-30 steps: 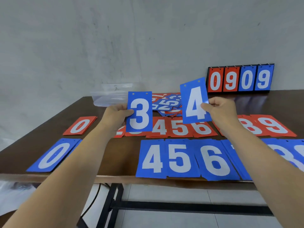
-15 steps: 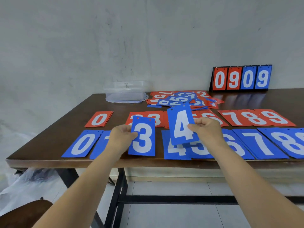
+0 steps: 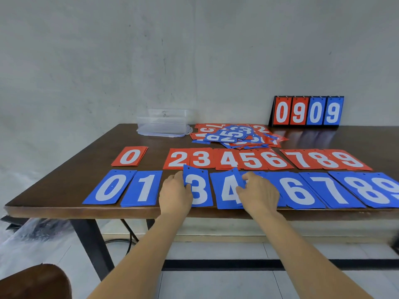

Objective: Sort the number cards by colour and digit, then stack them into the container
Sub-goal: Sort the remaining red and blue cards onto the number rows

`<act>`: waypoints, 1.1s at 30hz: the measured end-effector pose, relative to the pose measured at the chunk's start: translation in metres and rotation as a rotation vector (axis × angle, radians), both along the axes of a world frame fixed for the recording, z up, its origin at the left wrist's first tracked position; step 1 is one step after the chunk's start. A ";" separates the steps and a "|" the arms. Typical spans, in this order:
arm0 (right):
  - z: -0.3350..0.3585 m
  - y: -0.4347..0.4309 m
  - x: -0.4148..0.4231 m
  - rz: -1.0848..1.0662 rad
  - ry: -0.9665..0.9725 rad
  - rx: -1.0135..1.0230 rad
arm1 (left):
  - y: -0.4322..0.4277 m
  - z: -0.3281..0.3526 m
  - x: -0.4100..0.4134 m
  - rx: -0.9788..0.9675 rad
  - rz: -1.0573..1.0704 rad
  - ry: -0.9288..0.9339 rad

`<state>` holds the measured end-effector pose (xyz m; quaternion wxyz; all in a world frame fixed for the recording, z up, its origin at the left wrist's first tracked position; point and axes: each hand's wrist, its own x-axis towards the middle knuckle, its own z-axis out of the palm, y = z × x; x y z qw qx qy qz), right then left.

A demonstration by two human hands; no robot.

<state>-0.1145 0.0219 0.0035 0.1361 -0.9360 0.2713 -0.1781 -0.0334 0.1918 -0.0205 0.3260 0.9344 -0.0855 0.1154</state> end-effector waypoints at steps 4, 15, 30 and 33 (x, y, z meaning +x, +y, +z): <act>-0.005 0.001 -0.008 0.029 -0.036 -0.145 | 0.001 -0.004 0.000 -0.015 0.003 -0.046; -0.049 0.017 -0.024 0.148 -0.215 -0.370 | 0.012 -0.014 -0.003 0.238 -0.312 -0.115; -0.046 0.019 -0.021 0.155 -0.152 -0.286 | 0.013 -0.004 -0.009 0.163 -0.366 -0.043; -0.047 0.025 -0.018 0.119 -0.223 -0.310 | 0.020 0.000 -0.015 0.094 -0.343 -0.061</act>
